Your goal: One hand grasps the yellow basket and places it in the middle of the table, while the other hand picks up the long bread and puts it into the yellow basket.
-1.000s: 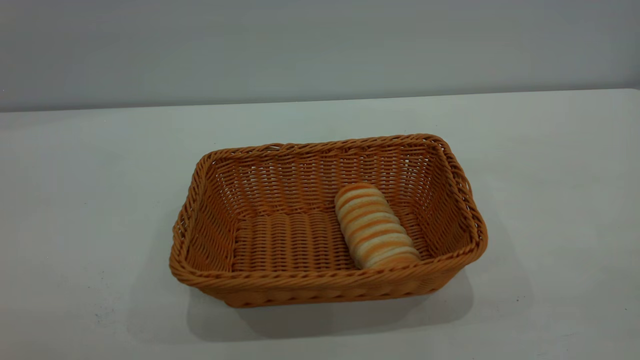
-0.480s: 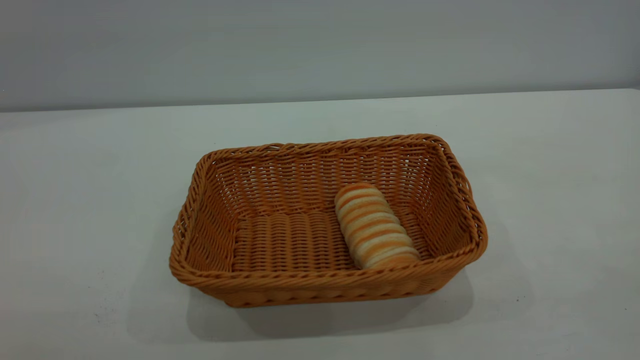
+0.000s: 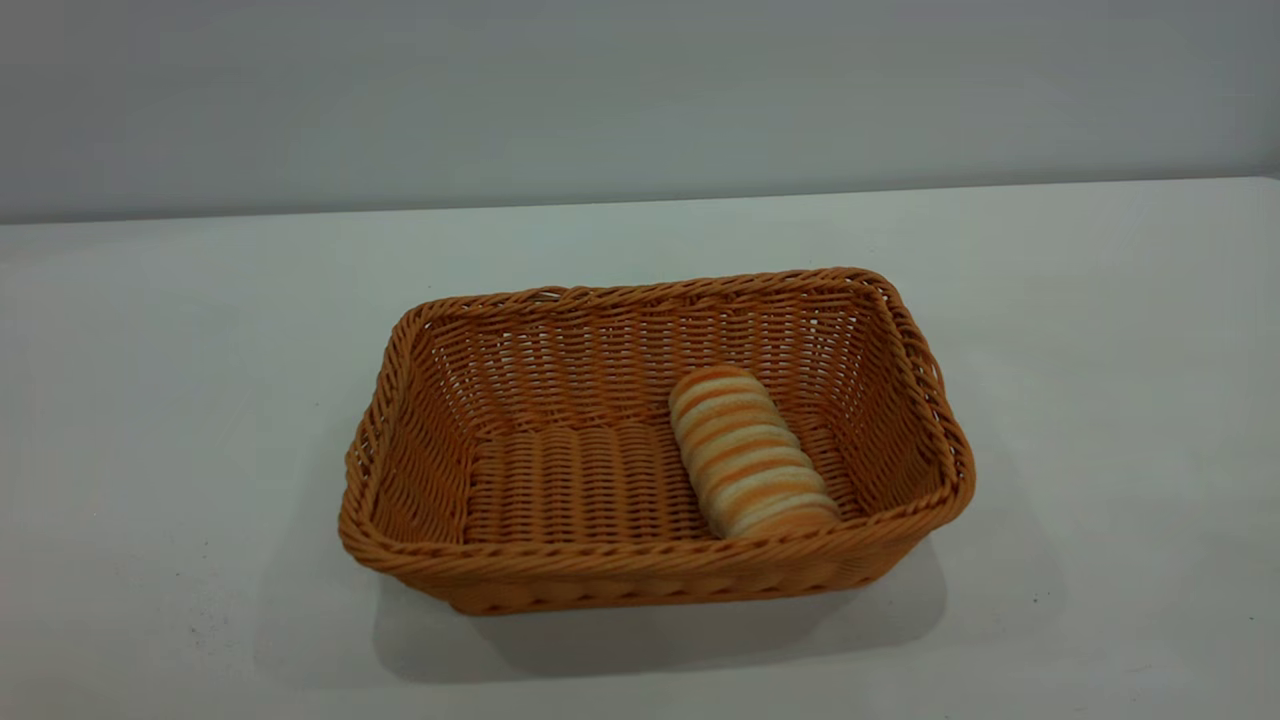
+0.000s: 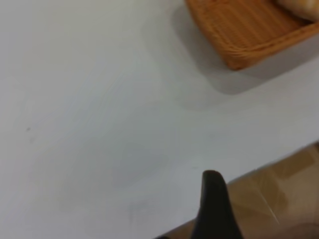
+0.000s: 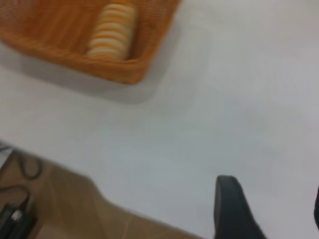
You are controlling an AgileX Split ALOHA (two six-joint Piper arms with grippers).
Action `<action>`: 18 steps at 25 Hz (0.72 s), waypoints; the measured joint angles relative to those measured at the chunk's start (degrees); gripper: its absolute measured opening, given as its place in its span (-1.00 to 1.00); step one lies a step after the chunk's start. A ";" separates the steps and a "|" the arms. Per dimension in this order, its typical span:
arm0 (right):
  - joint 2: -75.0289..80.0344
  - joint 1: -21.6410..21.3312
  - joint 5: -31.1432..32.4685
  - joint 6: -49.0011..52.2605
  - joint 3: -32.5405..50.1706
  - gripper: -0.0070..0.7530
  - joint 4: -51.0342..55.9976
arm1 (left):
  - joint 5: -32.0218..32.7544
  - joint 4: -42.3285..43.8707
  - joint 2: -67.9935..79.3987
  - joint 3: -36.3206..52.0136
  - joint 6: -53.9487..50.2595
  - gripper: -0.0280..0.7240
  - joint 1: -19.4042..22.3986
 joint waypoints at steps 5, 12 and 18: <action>0.00 -13.34 0.00 0.00 0.00 0.15 0.00 | 0.00 0.00 0.00 0.00 0.00 0.63 5.46; -2.22 -24.92 0.00 0.05 0.00 0.15 0.00 | 0.00 0.00 -0.54 0.00 0.00 0.63 6.97; -2.63 -25.08 0.00 0.05 0.00 0.15 0.00 | 0.02 0.00 -3.19 0.00 0.00 0.63 6.97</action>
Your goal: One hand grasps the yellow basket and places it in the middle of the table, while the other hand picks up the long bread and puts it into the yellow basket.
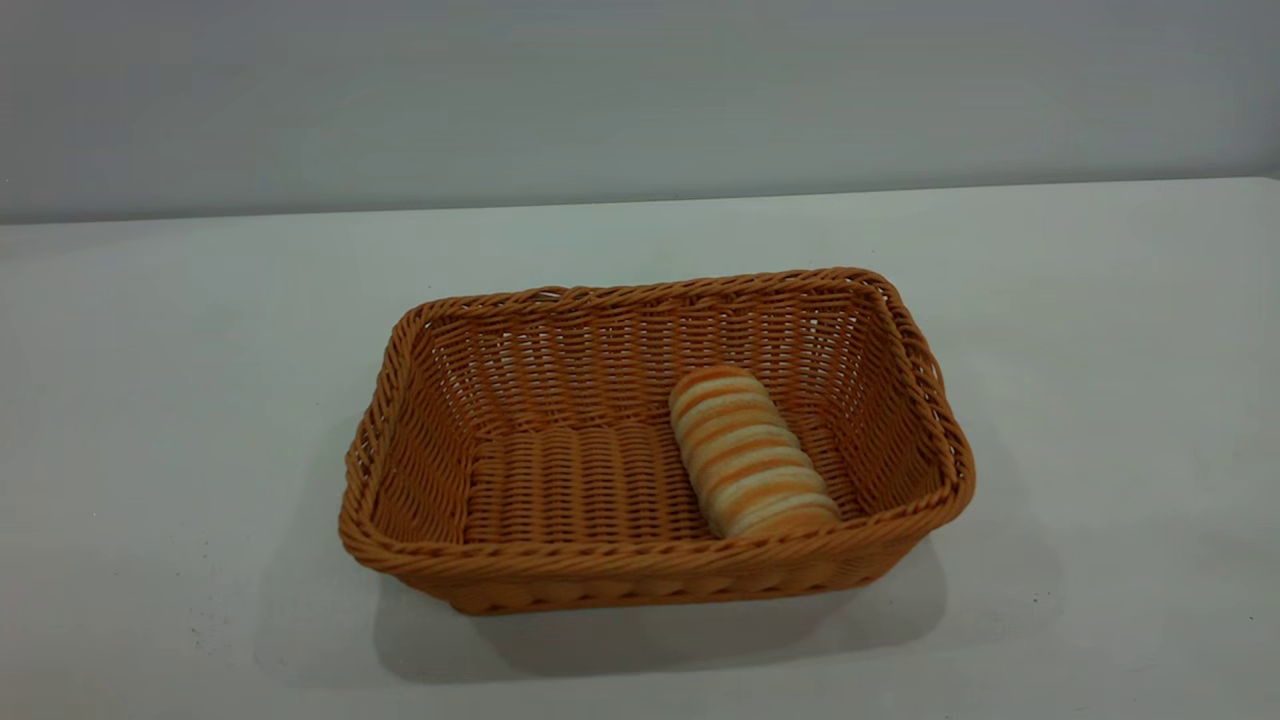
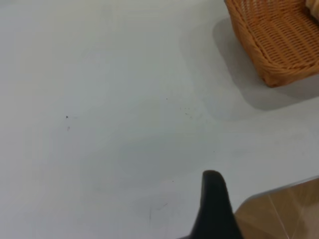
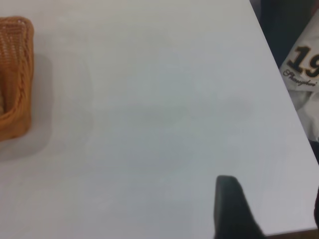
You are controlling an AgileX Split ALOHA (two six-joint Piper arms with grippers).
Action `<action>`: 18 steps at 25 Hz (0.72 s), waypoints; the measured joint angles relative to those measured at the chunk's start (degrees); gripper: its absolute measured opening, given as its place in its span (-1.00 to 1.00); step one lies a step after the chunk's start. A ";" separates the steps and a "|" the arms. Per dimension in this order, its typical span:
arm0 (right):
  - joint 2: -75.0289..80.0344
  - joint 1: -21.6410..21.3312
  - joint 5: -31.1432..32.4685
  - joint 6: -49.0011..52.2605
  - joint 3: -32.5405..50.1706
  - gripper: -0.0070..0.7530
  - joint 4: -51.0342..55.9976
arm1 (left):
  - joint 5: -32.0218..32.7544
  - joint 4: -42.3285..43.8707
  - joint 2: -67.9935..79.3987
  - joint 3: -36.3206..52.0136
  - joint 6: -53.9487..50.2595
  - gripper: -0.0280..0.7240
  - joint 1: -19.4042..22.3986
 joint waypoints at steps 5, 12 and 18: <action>-0.04 0.41 0.00 0.00 0.00 0.15 0.00 | 0.00 0.00 -0.17 0.00 0.00 0.63 -0.39; -0.04 2.86 0.00 0.00 0.00 0.15 0.00 | 0.00 0.00 -0.17 0.00 0.00 0.63 -1.59; -0.04 2.51 0.00 0.00 0.00 0.15 0.00 | 0.00 0.00 -0.17 0.00 0.00 0.63 -1.59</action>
